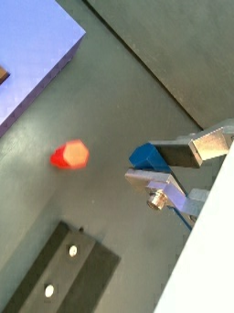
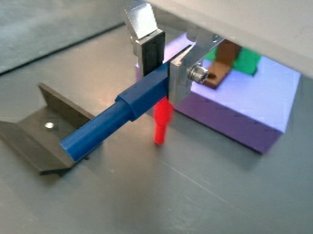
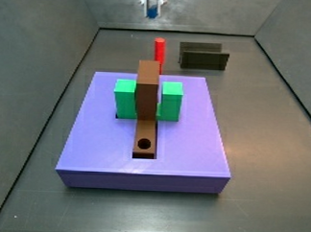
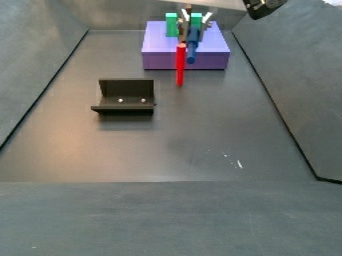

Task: Pick up the blue object. Move up. Place the blue object on the fixture. Regrasp the blue object. Move to above the board. Insert the blue object.
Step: Place the blue object on the fixture.

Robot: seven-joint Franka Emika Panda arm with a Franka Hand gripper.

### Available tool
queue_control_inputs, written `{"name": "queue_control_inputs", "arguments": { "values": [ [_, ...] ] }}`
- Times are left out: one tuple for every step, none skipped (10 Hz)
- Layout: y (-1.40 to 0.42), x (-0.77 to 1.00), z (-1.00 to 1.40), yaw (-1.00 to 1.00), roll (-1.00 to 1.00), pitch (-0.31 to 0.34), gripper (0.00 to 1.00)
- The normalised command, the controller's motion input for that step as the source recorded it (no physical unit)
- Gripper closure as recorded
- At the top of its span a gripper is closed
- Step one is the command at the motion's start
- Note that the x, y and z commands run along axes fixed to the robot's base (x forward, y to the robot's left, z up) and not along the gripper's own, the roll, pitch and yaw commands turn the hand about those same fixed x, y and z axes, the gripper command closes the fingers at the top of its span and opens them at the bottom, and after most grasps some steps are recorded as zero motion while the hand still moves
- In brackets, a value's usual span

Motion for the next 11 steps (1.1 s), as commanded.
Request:
{"name": "queue_control_inputs", "arguments": {
  "values": [
    [0.34,0.65,0.12,0.0,-0.94,0.183,1.0],
    [0.29,0.73,0.0,0.0,-0.82,0.237,1.0],
    [0.25,0.77,-0.05,0.0,-0.71,0.3,1.0],
    [0.24,0.74,-0.13,0.0,-0.81,0.246,1.0],
    [0.21,0.73,-0.19,0.0,-0.87,0.226,1.0],
    [0.14,0.77,-0.11,0.0,-0.87,0.18,1.0],
    [0.0,0.79,-0.01,-0.03,-0.69,0.129,1.0],
    [-0.15,0.94,0.13,-0.15,-0.77,0.143,1.0],
    [-0.07,0.84,0.13,-0.19,-0.91,0.006,1.0],
    [-0.04,0.83,-0.2,-0.15,-0.48,0.0,1.0],
    [-0.01,0.76,-0.48,-0.2,-0.29,-0.074,1.0]
  ]
}}
